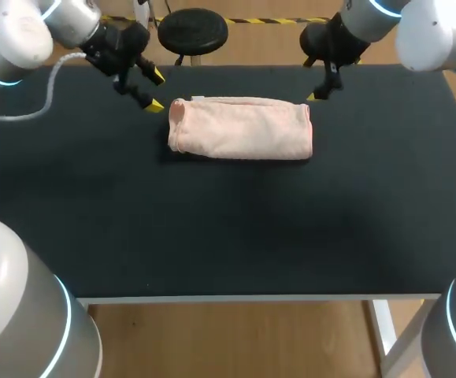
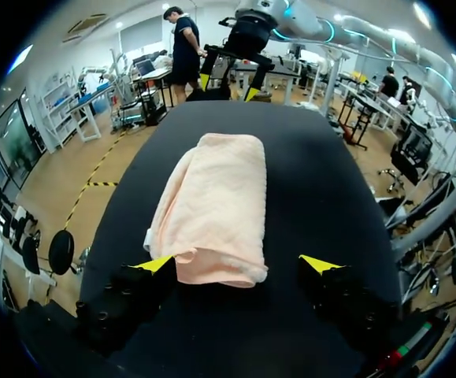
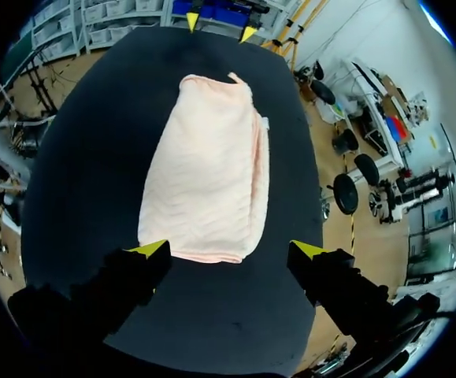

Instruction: Fold the towel

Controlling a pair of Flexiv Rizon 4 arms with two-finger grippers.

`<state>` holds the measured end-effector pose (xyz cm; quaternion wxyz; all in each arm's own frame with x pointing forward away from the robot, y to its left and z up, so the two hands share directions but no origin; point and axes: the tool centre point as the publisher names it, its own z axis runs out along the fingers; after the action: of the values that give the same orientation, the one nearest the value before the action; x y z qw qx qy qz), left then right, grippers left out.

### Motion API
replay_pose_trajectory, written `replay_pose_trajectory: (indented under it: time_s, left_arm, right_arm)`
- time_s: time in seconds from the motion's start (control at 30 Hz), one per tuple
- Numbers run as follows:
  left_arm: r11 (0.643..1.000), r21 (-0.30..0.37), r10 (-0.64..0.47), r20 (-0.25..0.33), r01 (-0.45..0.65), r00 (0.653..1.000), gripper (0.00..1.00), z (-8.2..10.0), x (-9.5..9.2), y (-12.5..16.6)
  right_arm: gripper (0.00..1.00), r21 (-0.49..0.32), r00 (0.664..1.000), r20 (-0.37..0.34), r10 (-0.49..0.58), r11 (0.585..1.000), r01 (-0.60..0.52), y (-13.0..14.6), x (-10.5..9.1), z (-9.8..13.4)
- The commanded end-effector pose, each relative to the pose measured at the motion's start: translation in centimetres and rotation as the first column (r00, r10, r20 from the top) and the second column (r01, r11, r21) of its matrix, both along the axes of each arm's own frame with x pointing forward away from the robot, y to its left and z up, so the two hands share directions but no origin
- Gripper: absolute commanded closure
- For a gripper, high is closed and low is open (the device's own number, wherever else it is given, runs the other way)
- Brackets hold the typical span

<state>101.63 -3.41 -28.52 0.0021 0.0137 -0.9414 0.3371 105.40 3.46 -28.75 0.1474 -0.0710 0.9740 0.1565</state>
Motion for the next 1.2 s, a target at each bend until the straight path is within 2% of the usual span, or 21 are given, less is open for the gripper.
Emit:
replay_pose_trajectory:
  time_s: [0.03, 0.63, 0.7, 0.77, 0.87, 0.93, 1.0, 1.03, 1.07, 1.13, 1.17, 1.2]
  left_arm:
    - [1.000, -0.030, 0.002, 0.004, -0.002, 1.000, 0.00, -0.1, -0.2, 0.3]
    - [1.000, -0.030, 0.002, 0.004, -0.002, 1.000, 0.00, -0.1, -0.2, 0.3]
    - [1.000, -0.030, 0.002, 0.004, -0.002, 1.000, 0.00, -0.1, -0.2, 0.3]
    - [1.000, -0.030, 0.002, 0.004, -0.002, 1.000, 0.00, -0.1, -0.2, 0.3]
    - [1.000, -0.030, 0.002, 0.004, -0.002, 1.000, 0.00, -0.1, -0.2, 0.3]
    - [1.000, -0.030, 0.002, 0.004, -0.002, 1.000, 0.00, -0.1, -0.2, 0.3]
    - [1.000, -0.030, 0.002, 0.004, -0.002, 1.000, 0.00, -0.1, -0.2, 0.3]
    - [1.000, -0.030, 0.002, 0.004, -0.002, 1.000, 0.00, -0.1, -0.2, 0.3]
    - [1.000, -0.030, 0.002, 0.004, -0.002, 1.000, 0.00, -0.1, -0.2, 0.3]
    - [1.000, -0.030, 0.002, 0.004, -0.002, 1.000, 0.00, -0.1, -0.2, 0.3]
    - [1.000, -0.030, 0.002, 0.004, -0.002, 1.000, 0.00, -0.1, -0.2, 0.3]
    - [1.000, -0.030, 0.002, 0.004, -0.002, 1.000, 0.00, -0.1, -0.2, 0.3]
  right_arm:
    - [0.00, -0.014, 1.000, 0.003, 0.023, 1.000, -0.023, -0.1, -0.5, 0.7]
    - [0.00, -0.014, 1.000, 0.003, 0.023, 1.000, -0.023, -0.1, -0.5, 0.7]
    - [0.00, 0.129, 0.993, 0.050, -0.105, 0.987, 0.098, -0.4, 0.4, 0.4]
    - [0.00, 0.263, 0.965, 0.064, -0.253, 0.938, 0.228, -0.4, 1.1, 0.1]
    - [0.00, 0.409, 0.909, -0.021, -0.416, 0.826, 0.388, 0.1, 0.9, 0.1]
    - [0.00, 0.433, 0.859, -0.085, -0.505, 0.758, 0.488, 0.5, 0.5, 0.1]
    - [0.00, 0.481, 0.827, -0.120, -0.549, 0.696, 0.533, 0.9, -0.3, 0.2]
    - [0.00, 0.493, 0.790, -0.179, -0.586, 0.642, 0.587, 1.0, -0.6, 0.3]
    - [0.00, 0.512, 0.766, -0.196, -0.613, 0.602, 0.613, 1.0, -0.8, 0.4]
    - [0.00, 0.520, 0.692, -0.254, -0.675, 0.509, 0.687, 1.1, -1.2, 0.4]
    - [0.00, 0.537, 0.669, -0.264, -0.694, 0.471, 0.700, 1.1, -1.4, 0.5]
    - [0.00, 0.541, 0.636, -0.306, -0.708, 0.420, 0.728, 1.1, -1.6, 0.6]
